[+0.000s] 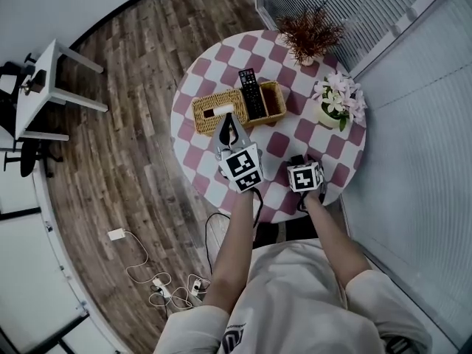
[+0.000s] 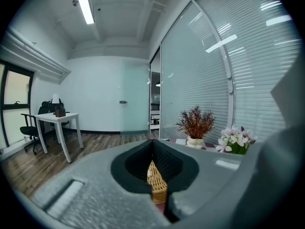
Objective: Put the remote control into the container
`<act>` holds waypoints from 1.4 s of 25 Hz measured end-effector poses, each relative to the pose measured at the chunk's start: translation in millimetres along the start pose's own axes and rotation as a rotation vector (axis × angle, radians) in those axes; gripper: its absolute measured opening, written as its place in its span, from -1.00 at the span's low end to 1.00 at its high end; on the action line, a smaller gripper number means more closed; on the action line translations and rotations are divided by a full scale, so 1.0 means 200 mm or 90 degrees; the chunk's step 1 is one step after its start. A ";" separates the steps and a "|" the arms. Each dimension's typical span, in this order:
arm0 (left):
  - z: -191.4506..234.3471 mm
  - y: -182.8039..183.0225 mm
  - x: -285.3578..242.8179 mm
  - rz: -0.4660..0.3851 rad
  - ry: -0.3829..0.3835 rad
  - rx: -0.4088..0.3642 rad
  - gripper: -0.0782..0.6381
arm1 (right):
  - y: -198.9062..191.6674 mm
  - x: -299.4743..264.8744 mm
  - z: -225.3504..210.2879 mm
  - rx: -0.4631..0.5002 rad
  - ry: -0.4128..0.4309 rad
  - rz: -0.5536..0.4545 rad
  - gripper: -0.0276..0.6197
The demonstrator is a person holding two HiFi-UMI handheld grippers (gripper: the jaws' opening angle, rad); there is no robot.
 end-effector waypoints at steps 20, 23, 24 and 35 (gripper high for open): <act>0.01 0.08 -0.09 -0.017 -0.014 -0.014 -0.76 | 0.25 0.08 0.01 0.028 -0.005 -0.122 -0.32; 0.00 0.11 -0.08 -0.022 -0.015 -0.015 -0.76 | 0.44 0.17 0.00 0.041 -0.018 -0.210 -0.32; 0.00 0.11 -0.07 -0.023 -0.014 -0.014 -0.76 | 0.49 0.20 0.00 0.046 -0.023 -0.233 -0.32; 0.01 0.20 -0.08 -0.035 -0.002 -0.018 -0.76 | 1.02 0.34 -0.04 0.059 -0.021 -0.380 -0.34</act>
Point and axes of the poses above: the fingertips, and each gripper's own axes: x backward along the fingers, z to its left, y out of its top, the point moved 1 cm from there along x, backward along the fingers, and after that the axes turned 10 degrees about -z, right-handed, at the moved point
